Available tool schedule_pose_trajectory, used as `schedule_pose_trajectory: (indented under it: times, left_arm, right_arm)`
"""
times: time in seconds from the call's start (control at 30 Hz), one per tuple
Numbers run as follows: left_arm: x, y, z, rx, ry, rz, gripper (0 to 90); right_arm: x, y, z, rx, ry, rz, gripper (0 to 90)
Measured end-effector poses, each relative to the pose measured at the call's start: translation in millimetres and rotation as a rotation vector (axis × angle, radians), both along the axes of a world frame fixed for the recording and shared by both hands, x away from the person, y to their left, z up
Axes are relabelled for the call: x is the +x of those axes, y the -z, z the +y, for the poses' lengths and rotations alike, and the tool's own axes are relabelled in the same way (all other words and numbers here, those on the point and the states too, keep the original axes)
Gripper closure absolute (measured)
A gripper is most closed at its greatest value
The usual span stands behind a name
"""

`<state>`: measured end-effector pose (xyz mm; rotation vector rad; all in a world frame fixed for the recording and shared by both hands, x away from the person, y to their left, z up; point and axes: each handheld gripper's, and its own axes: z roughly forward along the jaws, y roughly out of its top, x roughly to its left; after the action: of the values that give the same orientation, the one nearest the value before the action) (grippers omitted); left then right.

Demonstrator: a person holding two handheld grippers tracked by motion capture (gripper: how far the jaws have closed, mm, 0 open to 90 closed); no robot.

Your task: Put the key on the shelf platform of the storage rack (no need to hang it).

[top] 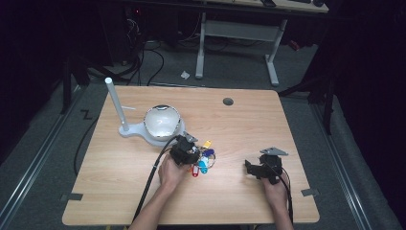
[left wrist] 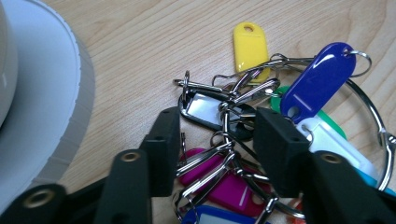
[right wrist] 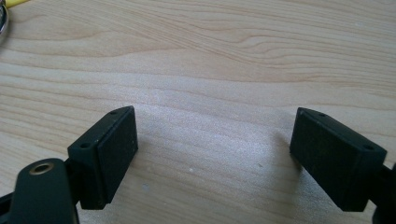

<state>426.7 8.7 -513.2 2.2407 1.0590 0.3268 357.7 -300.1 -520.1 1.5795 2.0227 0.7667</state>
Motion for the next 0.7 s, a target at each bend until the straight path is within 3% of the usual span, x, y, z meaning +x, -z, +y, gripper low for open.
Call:
schedule_pose_trajectory:
  times: [0.1, 0.2, 0.33, 0.37, 0.7]
  left_arm:
    - [-0.6, -0.2, -1.5, -0.003, 0.001, -0.003, 60.5]
    - [-0.2, -0.8, -2.4, 0.001, 0.015, -0.004, 72.3]
    - [1.5, -1.2, -0.7, 0.002, 0.013, 0.0, 76.4]
    - [1.8, -1.1, 0.2, 0.005, 0.015, -0.003, 82.2]
    - [3.8, -2.6, 6.3, -0.027, 0.016, 0.01, 84.2]
  right_arm:
    - [0.0, 0.0, 0.0, 0.0, 0.0, 0.0, 15.2]
    - [0.0, 0.0, 0.0, 0.0, 0.0, 0.0, 15.2]
    - [0.0, 0.0, 0.0, 0.0, 0.0, 0.0, 15.2]
    - [0.0, 0.0, 0.0, 0.0, 0.0, 0.0, 15.2]
    - [0.0, 0.0, 0.0, 0.0, 0.0, 0.0, 15.2]
